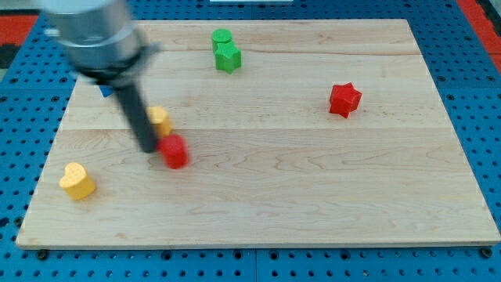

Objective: Move the red circle bottom left to the red star

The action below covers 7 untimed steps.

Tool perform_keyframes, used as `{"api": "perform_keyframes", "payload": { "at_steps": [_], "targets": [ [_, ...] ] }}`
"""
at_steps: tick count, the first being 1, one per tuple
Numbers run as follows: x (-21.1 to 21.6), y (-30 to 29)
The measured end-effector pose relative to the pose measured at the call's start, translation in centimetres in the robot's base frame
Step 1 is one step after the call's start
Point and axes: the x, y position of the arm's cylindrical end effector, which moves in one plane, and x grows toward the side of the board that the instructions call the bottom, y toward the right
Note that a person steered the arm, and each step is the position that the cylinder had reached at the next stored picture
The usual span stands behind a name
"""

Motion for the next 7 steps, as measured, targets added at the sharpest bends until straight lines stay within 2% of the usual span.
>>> {"api": "perform_keyframes", "payload": {
  "at_steps": [1, 2, 3, 4, 6, 7],
  "targets": [
    [1.5, 6.5],
    [5.2, 3.2],
    [7.0, 11.2],
    [-0.7, 10.8],
    [-2.4, 7.9],
    [-3.5, 18.8]
  ]
}}
